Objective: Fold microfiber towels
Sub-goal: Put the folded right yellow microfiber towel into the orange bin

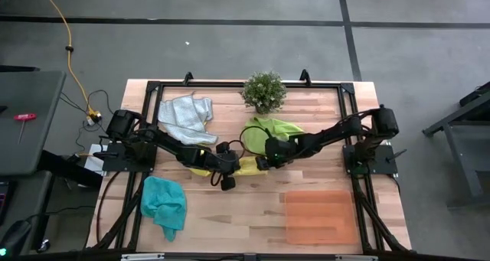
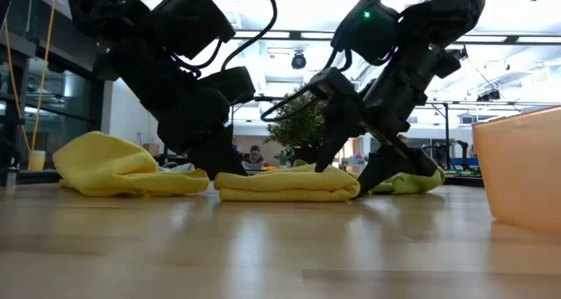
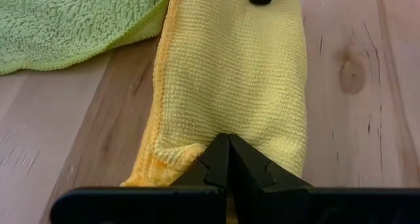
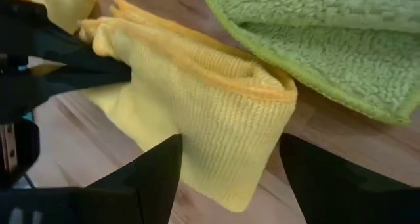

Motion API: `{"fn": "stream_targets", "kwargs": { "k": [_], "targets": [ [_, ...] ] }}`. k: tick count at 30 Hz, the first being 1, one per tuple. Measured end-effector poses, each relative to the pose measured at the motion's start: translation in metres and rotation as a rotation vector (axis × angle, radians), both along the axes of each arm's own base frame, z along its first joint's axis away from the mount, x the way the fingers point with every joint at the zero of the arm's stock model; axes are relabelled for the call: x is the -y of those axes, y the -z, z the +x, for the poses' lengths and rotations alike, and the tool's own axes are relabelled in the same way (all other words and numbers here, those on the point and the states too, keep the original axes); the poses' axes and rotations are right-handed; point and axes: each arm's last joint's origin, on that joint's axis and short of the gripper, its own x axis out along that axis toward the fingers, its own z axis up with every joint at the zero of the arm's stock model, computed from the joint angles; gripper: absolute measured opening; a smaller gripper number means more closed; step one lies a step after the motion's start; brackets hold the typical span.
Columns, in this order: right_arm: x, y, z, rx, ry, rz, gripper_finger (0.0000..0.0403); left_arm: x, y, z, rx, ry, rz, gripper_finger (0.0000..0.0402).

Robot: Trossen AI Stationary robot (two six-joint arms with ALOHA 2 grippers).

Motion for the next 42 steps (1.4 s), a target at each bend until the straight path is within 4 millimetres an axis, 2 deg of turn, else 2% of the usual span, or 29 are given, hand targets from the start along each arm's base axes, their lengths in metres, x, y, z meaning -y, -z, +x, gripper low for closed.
{"fn": "stream_targets", "kwargs": {
  "k": [4,8,12,19,20,26,29,32,39,42],
  "targets": [
    [0.0,-0.001,0.002,0.025,0.022,0.014,0.0246,0.0,0.0,0.0,-0.001,0.0,0.0,0.0],
    [0.0,0.0,0.002,0.019,0.033,0.01,0.0218,0.0,0.0,0.0,0.001,-0.007,-0.006,0.0],
    [0.0,0.0,0.002,0.019,0.027,0.006,0.016,0.0,0.0,0.0,0.001,-0.011,-0.01,0.0],
    [0.0,0.0,0.002,0.02,-0.011,-0.024,0.0023,0.0,0.0,0.0,0.001,-0.011,-0.01,0.0],
    [0.0,0.0,0.002,0.023,-0.02,-0.029,0.0013,0.0,0.001,0.0,0.001,-0.011,-0.01,0.0],
    [0.0,-0.001,0.002,0.03,-0.059,-0.019,0.0005,0.001,-0.007,-0.001,0.013,0.056,-0.096,0.0],
    [-0.001,-0.004,0.001,0.034,-0.083,-0.016,0.0005,0.0,-0.024,-0.005,0.045,0.099,-0.155,0.0],
    [-0.003,-0.01,-0.002,0.041,-0.121,-0.023,0.0003,-0.004,-0.054,-0.012,0.114,0.113,-0.16,0.0],
    [-0.004,-0.038,-0.018,0.053,-0.234,-0.103,0.0001,-0.007,-0.131,-0.05,0.298,0.136,-0.068,0.0],
    [-0.003,-0.053,-0.028,0.05,-0.262,-0.125,0.0001,-0.01,-0.157,-0.067,0.389,0.09,-0.013,0.0]
  ]
}}
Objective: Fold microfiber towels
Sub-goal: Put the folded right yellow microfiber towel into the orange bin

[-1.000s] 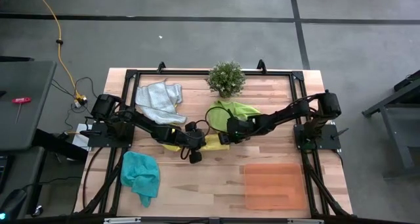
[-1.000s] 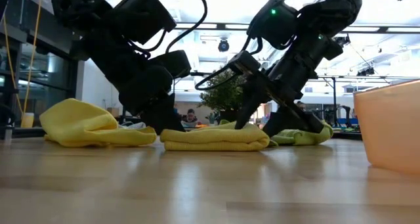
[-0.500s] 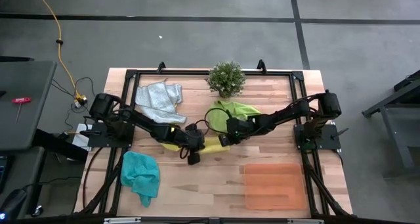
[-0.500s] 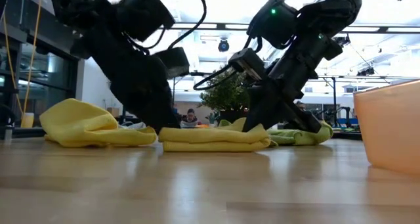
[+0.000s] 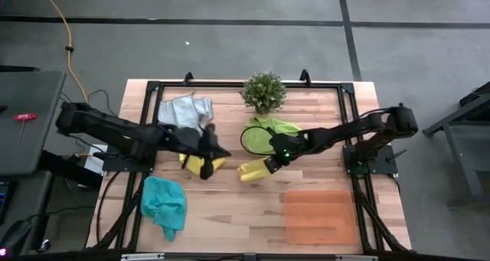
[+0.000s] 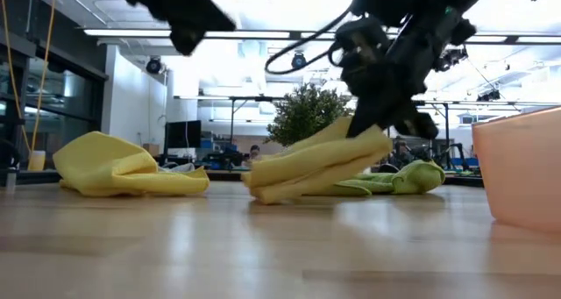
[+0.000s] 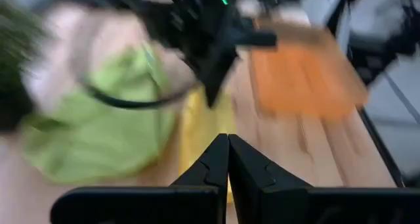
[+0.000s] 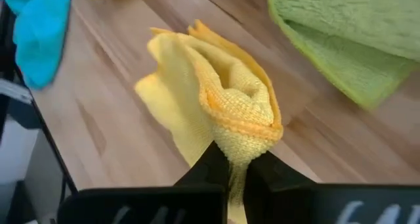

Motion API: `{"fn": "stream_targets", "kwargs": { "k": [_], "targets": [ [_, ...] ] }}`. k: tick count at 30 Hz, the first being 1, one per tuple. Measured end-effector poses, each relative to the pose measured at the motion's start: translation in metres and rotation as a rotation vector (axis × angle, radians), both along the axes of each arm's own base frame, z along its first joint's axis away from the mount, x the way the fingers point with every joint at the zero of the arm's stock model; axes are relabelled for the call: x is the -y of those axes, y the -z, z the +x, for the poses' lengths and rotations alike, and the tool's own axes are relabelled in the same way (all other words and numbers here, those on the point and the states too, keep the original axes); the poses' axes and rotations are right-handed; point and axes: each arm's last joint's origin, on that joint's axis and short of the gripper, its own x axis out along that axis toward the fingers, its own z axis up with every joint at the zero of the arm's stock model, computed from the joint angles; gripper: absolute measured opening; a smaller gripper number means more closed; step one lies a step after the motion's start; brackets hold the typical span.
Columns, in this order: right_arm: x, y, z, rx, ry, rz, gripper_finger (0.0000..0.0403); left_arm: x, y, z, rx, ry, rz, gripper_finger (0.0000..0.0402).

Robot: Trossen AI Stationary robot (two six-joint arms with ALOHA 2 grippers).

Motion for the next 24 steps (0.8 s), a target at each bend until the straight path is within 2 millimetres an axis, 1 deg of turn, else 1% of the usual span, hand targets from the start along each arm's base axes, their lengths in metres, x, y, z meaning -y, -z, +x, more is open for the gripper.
{"fn": "stream_targets", "kwargs": {
  "k": [3,5,7,9,13,18,21,24],
  "targets": [
    [0.001,-0.017,-0.012,0.013,-0.011,-0.009,0.0001,-0.003,-0.019,-0.014,0.084,-0.065,0.028,0.0],
    [-0.001,-0.028,-0.022,0.012,-0.022,-0.003,0.0001,-0.004,-0.028,-0.021,0.127,-0.102,0.046,0.0],
    [-0.005,-0.04,-0.031,0.031,-0.041,0.017,0.0001,-0.005,-0.032,-0.028,0.141,-0.126,0.057,0.0],
    [-0.012,-0.053,-0.039,0.074,-0.067,0.058,0.0,-0.006,-0.037,-0.03,0.164,-0.149,0.064,0.0],
    [-0.03,-0.076,-0.056,0.149,-0.1,0.141,0.0,-0.006,-0.035,-0.032,0.143,-0.165,0.073,0.0],
    [-0.062,-0.096,-0.078,0.211,-0.192,0.247,0.0,-0.007,-0.031,-0.031,0.113,-0.166,0.077,0.0],
    [-0.081,-0.104,-0.088,0.257,-0.217,0.283,0.0,-0.009,-0.032,-0.031,0.114,-0.166,0.098,0.0],
    [-0.096,-0.105,-0.096,0.25,-0.179,0.299,0.0,-0.012,-0.032,-0.031,0.107,-0.17,0.12,0.0]
  ]
}}
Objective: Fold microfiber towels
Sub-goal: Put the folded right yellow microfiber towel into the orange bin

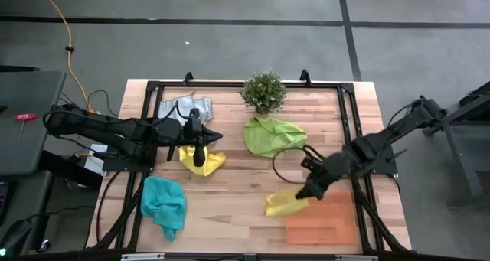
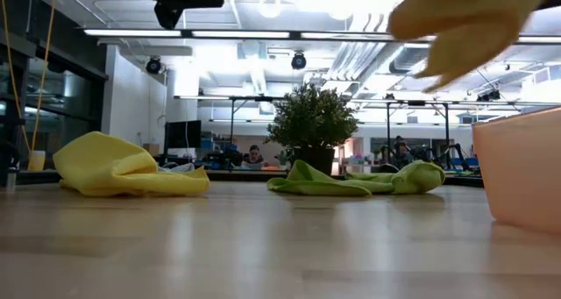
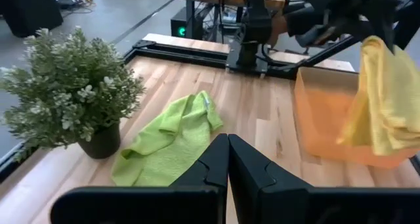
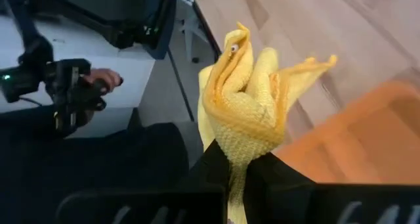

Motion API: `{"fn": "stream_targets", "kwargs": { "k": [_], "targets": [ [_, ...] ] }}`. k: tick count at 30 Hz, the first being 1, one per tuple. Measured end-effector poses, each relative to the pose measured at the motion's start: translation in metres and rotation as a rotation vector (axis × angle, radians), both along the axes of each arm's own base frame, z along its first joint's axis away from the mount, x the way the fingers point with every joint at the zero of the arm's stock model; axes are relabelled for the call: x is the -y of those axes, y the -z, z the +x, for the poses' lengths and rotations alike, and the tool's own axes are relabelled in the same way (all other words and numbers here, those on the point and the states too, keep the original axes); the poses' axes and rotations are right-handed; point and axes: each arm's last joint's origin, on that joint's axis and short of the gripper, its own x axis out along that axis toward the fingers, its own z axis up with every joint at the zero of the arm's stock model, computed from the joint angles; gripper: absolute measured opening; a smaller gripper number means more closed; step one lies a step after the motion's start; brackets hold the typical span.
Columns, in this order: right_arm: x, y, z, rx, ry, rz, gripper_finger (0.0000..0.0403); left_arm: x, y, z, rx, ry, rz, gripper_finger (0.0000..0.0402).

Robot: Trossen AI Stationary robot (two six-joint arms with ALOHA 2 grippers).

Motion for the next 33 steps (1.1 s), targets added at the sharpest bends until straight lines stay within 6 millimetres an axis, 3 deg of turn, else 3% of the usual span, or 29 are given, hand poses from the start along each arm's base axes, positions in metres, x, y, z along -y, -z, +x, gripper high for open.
{"fn": "stream_targets", "kwargs": {
  "k": [16,33],
  "targets": [
    [-0.041,0.044,0.007,-0.307,0.341,0.135,0.0,-0.005,0.0,0.0,0.003,-0.018,-0.001,0.0],
    [-0.036,0.061,-0.015,-0.595,0.363,0.021,0.0,-0.005,0.0,0.0,-0.004,-0.02,0.003,0.0]
  ]
}}
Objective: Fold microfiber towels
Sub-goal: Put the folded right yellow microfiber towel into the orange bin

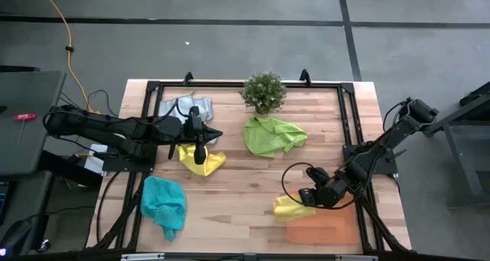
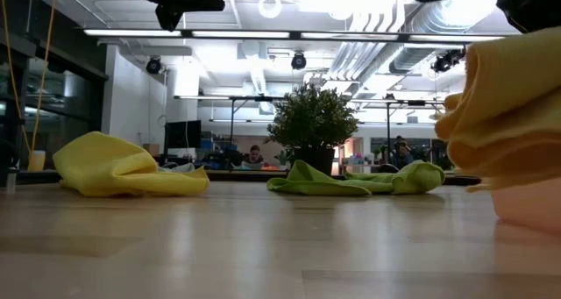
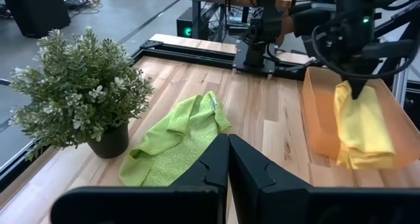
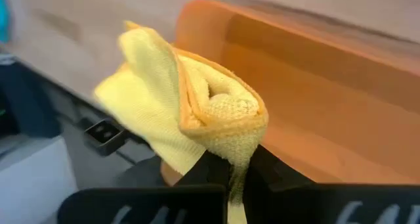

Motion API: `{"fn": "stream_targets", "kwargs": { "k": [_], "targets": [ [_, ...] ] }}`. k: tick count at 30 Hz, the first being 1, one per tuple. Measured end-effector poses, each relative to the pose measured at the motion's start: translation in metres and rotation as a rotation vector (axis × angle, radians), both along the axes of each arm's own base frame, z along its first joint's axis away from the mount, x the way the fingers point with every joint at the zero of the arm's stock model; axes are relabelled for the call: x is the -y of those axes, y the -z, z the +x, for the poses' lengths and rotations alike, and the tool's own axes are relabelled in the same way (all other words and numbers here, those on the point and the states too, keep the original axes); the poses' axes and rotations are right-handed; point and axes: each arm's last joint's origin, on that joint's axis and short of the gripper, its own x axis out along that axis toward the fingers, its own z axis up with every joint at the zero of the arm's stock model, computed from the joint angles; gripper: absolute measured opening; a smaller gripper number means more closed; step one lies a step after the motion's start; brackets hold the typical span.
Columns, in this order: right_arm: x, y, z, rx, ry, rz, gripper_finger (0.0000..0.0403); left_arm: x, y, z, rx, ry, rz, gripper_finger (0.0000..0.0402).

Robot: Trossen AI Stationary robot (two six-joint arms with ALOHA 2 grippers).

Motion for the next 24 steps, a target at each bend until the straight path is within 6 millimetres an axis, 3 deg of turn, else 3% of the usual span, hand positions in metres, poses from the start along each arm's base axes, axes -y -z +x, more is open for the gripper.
{"fn": "stream_targets", "kwargs": {
  "k": [13,24],
  "targets": [
    [-0.002,0.006,-0.018,-0.167,0.072,-0.014,0.0,0.0,0.0,0.0,0.0,0.0,0.0,0.0],
    [-0.011,0.008,-0.036,-0.284,0.015,-0.005,0.0,0.0,0.0,0.0,0.001,-0.001,-0.001,0.0]
  ]
}}
